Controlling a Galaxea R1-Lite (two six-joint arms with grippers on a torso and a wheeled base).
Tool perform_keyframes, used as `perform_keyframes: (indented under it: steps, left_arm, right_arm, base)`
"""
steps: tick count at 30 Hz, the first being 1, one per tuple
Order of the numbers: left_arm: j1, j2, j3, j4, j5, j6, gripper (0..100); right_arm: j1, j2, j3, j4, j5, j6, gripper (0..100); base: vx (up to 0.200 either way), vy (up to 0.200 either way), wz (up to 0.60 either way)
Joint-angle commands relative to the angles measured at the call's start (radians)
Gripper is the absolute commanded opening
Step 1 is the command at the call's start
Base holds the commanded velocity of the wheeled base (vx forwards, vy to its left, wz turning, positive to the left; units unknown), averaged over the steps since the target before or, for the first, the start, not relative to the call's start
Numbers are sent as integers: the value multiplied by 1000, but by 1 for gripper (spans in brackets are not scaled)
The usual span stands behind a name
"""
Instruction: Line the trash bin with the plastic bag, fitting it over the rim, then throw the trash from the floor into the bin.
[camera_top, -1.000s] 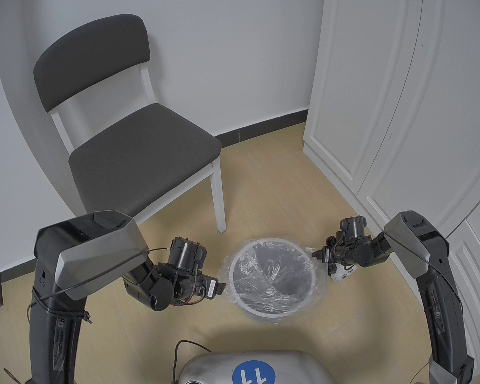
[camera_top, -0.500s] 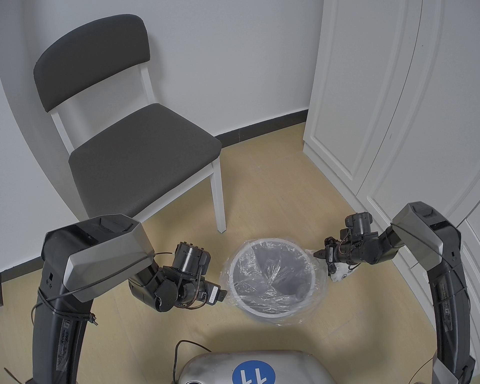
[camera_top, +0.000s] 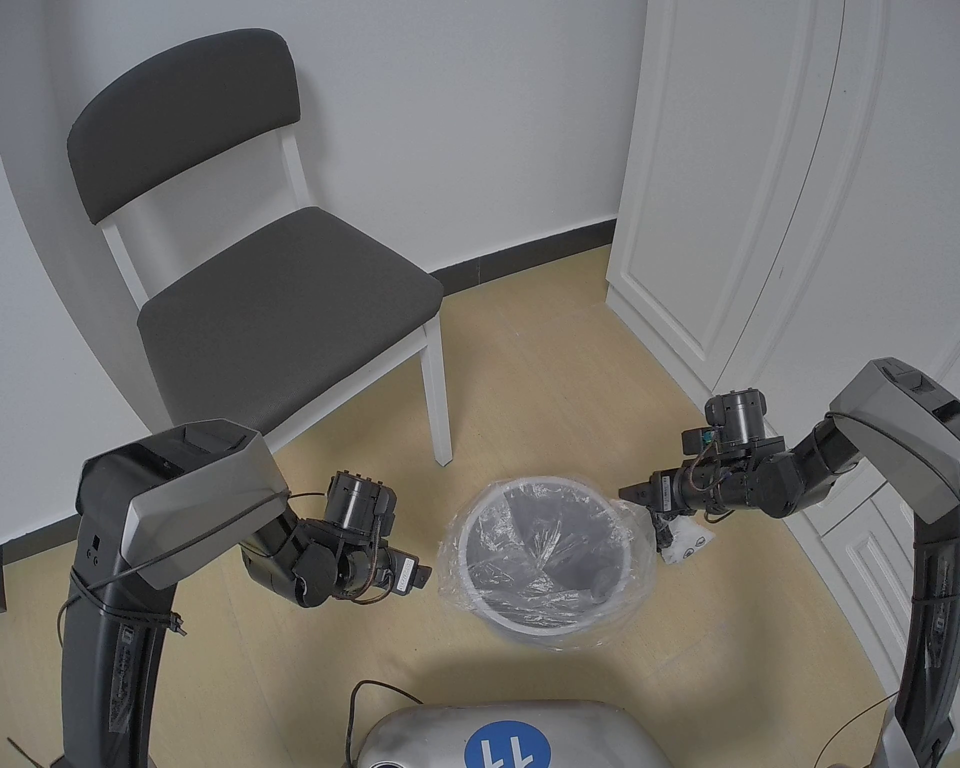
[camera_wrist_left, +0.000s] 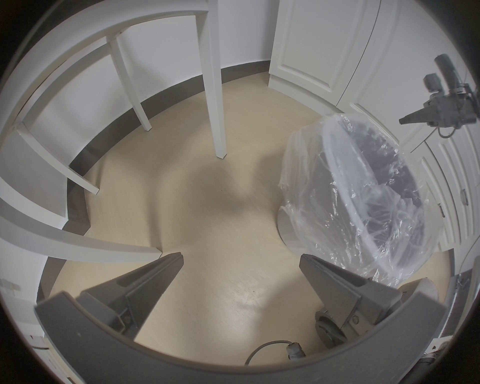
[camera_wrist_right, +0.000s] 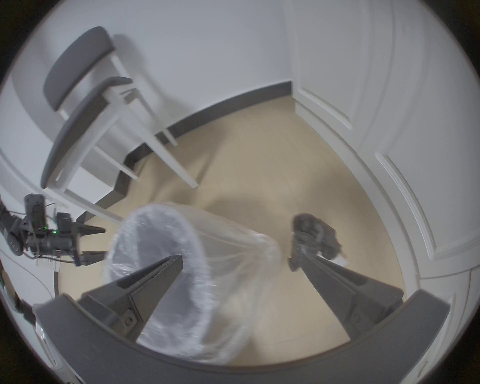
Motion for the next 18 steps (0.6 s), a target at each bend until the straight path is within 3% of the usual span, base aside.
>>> perform_keyframes:
  steps: [1, 7, 10, 18]
  left_arm:
    - [19, 3, 7, -7, 2, -2, 100]
    - [19, -3, 28, -9, 9, 0, 100]
    - [19, -5, 36, -21, 14, 1, 100]
    - [17, -5, 58, -75, 16, 7, 100]
  right_arm:
    - [148, -59, 125, -137, -35, 34, 100]
    - [240, 0, 204, -201, -135, -23, 100]
    - [243, 36, 216, -204, -138, -89, 100]
    - [249, 75, 228, -204, -138, -142, 100]
  base:
    - [0, 0, 0]
    - [0, 0, 0]
    - [0, 0, 0]
    - [0, 0, 0]
